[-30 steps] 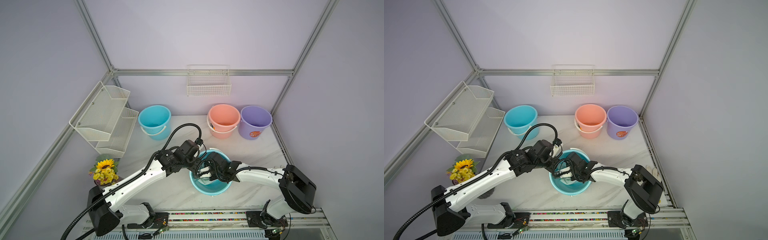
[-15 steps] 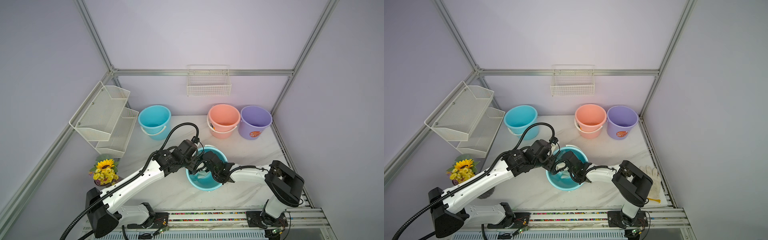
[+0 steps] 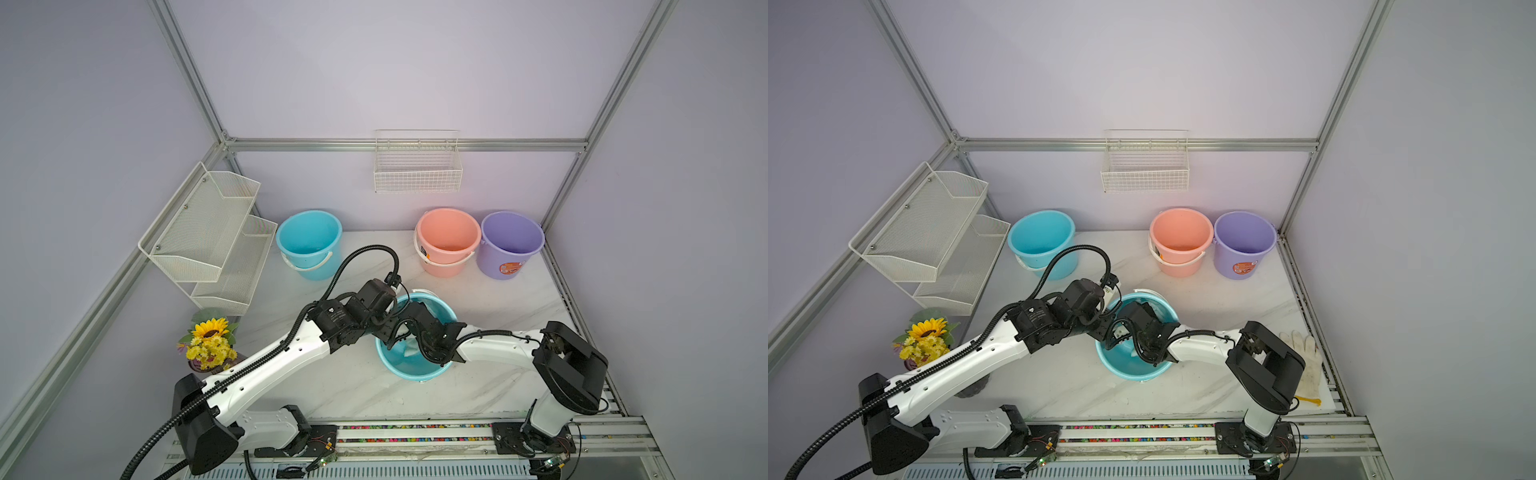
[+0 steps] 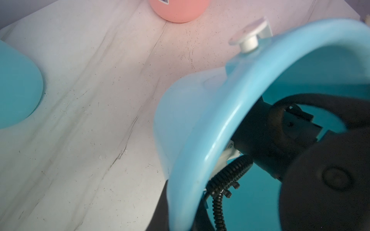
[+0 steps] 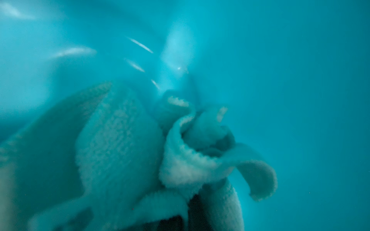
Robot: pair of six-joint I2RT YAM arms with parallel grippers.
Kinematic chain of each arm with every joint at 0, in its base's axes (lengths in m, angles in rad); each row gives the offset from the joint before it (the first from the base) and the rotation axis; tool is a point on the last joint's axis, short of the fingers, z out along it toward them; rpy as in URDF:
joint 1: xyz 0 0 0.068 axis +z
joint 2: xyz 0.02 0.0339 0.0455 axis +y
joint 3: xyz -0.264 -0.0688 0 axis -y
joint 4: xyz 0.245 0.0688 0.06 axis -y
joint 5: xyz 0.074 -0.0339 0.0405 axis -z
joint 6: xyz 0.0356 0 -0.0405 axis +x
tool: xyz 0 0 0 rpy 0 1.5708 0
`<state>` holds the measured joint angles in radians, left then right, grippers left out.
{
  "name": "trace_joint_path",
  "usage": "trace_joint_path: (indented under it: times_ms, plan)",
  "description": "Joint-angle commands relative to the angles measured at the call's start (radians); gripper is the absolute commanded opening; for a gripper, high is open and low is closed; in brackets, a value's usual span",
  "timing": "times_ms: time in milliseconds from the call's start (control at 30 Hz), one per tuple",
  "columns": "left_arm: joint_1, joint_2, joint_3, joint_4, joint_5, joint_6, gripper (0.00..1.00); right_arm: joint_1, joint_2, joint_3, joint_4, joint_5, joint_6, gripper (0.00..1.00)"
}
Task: Wipe the inside of the bucket with a cloth
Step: Wipe the dirt from the inside of the bucket.
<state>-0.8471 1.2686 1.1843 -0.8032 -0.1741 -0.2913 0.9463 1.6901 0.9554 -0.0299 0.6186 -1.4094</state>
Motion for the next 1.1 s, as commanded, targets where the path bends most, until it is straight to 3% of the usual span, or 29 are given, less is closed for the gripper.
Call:
trace_joint_path:
  times_ms: [0, 200, 333, 433, 600, 733, 900, 1067]
  plan:
    - [-0.040, 0.015, 0.000, 0.130, 0.143, -0.036, 0.00, 0.016, -0.001, 0.057, -0.203, 0.063, 0.123, 0.00]
    - [-0.041, 0.009, 0.002, 0.125, 0.138, -0.037, 0.00, 0.016, 0.006, 0.140, -0.576, 0.018, 0.326, 0.00]
    - [-0.041, 0.010, 0.001, 0.125, 0.137, -0.037, 0.00, 0.016, -0.002, 0.186, -0.757, -0.133, 0.433, 0.00]
    - [-0.041, 0.014, 0.004, 0.127, 0.139, -0.040, 0.00, 0.014, -0.026, 0.185, -0.784, -0.295, 0.480, 0.00]
    - [-0.040, 0.016, 0.005, 0.132, 0.140, -0.044, 0.00, 0.009, -0.051, 0.148, -0.683, -0.502, 0.536, 0.00]
    - [-0.041, 0.012, 0.004, 0.142, 0.134, -0.062, 0.00, 0.009, -0.102, 0.059, -0.451, -0.587, 0.565, 0.00]
    - [-0.040, 0.013, 0.018, 0.137, 0.123, -0.090, 0.00, 0.009, -0.206, -0.083, -0.121, -0.586, 0.536, 0.00]
    - [-0.037, 0.024, 0.020, 0.124, 0.110, -0.106, 0.00, 0.011, -0.315, -0.142, -0.015, -0.505, 0.418, 0.00]
